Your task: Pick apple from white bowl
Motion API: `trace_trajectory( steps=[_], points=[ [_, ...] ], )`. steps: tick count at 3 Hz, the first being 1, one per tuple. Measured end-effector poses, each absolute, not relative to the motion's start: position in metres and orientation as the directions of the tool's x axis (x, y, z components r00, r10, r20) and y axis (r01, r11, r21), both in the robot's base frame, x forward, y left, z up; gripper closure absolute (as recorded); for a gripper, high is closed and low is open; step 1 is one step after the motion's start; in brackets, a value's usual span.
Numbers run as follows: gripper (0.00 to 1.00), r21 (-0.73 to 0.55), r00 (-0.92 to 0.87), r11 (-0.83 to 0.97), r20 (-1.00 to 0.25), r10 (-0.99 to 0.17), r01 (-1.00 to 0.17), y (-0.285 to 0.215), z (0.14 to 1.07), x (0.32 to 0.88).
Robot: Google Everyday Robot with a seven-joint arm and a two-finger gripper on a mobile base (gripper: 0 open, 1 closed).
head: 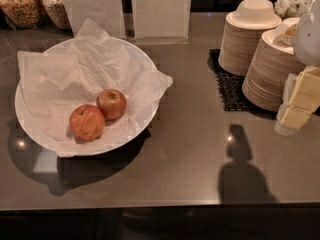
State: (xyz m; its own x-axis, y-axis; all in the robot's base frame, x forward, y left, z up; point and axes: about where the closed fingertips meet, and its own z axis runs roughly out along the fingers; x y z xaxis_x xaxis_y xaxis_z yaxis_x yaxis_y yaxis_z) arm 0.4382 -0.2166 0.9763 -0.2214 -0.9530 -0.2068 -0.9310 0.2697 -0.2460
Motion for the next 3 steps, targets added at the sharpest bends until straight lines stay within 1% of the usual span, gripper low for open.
trace_trajectory(
  steps=[1, 2, 3],
  points=[
    [0.0, -0.246, -0.221, 0.269, -0.207, -0.953, -0.931, -0.216, 0.976, 0.438],
    [0.0, -0.274, -0.17, 0.227, -0.216, -0.961, -0.934, -0.2, 0.989, 0.446],
    [0.0, -0.311, -0.107, 0.161, -0.186, -0.977, -0.937, -0.168, 1.017, 0.452]
  ],
)
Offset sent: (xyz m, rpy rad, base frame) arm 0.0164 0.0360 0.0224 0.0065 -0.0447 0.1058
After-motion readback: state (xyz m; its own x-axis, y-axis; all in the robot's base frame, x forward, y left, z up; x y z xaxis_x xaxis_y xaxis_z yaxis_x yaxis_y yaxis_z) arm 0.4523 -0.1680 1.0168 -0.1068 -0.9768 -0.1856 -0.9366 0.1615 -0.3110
